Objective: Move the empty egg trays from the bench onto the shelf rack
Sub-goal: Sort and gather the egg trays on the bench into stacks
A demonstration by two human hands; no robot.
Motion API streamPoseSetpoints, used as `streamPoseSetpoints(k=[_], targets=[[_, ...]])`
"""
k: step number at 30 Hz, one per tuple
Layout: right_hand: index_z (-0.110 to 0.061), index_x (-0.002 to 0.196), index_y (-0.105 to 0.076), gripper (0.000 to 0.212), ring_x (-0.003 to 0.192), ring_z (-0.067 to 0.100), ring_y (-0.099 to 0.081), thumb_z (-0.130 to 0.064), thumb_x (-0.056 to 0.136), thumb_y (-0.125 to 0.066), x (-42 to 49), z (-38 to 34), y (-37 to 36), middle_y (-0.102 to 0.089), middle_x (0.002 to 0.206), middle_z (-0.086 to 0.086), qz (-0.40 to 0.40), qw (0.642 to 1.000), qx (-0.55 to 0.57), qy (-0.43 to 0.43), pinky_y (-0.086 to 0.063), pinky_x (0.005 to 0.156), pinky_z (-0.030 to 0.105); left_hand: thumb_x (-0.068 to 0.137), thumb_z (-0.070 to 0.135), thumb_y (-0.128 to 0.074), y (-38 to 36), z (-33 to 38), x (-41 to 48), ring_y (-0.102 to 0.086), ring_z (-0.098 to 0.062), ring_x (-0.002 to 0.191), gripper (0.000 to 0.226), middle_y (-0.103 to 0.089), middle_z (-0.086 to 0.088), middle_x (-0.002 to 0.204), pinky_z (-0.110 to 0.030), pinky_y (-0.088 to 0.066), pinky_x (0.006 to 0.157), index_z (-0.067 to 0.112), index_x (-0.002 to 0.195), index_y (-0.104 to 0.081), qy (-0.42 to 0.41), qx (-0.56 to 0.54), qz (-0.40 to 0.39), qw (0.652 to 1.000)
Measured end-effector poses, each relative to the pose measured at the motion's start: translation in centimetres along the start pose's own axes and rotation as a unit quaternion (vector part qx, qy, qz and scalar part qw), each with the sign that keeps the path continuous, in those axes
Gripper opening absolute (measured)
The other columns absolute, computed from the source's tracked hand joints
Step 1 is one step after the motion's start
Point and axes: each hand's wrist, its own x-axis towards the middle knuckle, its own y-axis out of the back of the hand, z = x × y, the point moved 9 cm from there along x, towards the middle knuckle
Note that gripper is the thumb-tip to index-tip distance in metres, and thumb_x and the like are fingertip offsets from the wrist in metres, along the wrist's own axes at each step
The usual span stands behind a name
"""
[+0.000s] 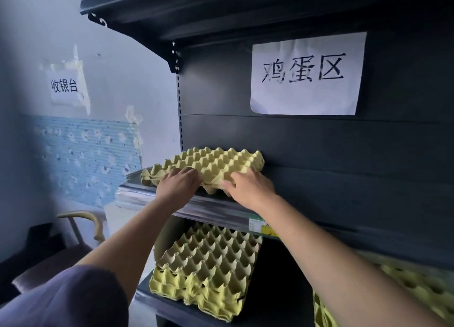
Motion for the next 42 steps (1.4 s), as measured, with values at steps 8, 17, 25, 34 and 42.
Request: streamPoseSetpoints(k=[8,17,25,34,42], targets=[[-0.025,0.129,-0.049,0.044,0.115,0.028,-0.05,-0.05,0.096,-0.035,-2.2,-0.2,2.8,-0.049,0.133,0.004,0.129,0.99,-0.057,-0.002,-0.041,0.092,0.042,0.095,0.042,-0.039,1.8,2.1,-0.1,-0.036,-0.027,0.129,0.039,-0.046,0.001,0.137,-0.043,-0.02,0.108,0.027,0.13,-0.043,-0.061,-0.021,0.086,0.994],[-0.017,0.097,-0.07,0.033,0.081,0.03,-0.062,-0.038,0.087,-0.047,-10.1,7.2,9.7,-0.067,0.093,0.002,0.317,0.942,-0.097,-0.042,-0.048,0.066,0.039,0.086,0.033,-0.048,6.3,16.7,-2.3,-0.061,-0.032,0.082,0.022,-0.068,-0.004,0.087,-0.039,-0.043,0.073,0.016,0.091,-0.062,-0.235,-0.026,0.209,0.949],[-0.018,0.094,-0.07,0.036,0.078,0.03,-0.062,-0.037,0.088,-0.041,-24.5,23.7,14.6,-0.068,0.088,0.001,0.35,0.918,-0.132,-0.13,-0.05,0.064,0.038,0.085,0.032,-0.037,4.9,37.7,-9.1,-0.061,-0.028,0.067,0.028,-0.065,0.002,0.071,-0.034,-0.043,0.062,0.017,0.081,-0.06,-0.36,-0.103,0.215,0.902],[-0.014,0.105,-0.069,0.026,0.085,0.035,-0.061,-0.027,0.084,-0.06,-41.3,42.4,16.4,-0.067,0.096,0.008,0.277,0.92,-0.172,-0.216,-0.05,0.066,0.04,0.081,0.03,-0.045,0.4,61.9,-19.0,-0.063,-0.029,0.072,0.027,-0.067,-0.001,0.076,-0.036,-0.046,0.066,0.016,0.093,-0.064,-0.469,-0.179,0.137,0.854],[-0.017,0.117,-0.064,0.029,0.1,0.033,-0.056,-0.028,0.091,-0.055,-51.1,55.9,14.3,-0.063,0.109,0.006,0.187,0.916,-0.167,-0.314,-0.048,0.078,0.041,0.094,0.032,-0.041,-6.8,77.7,-24.2,-0.055,-0.023,0.106,0.03,-0.063,0.002,0.109,-0.034,-0.037,0.087,0.023,0.12,-0.053,-0.526,-0.197,0.023,0.827]])
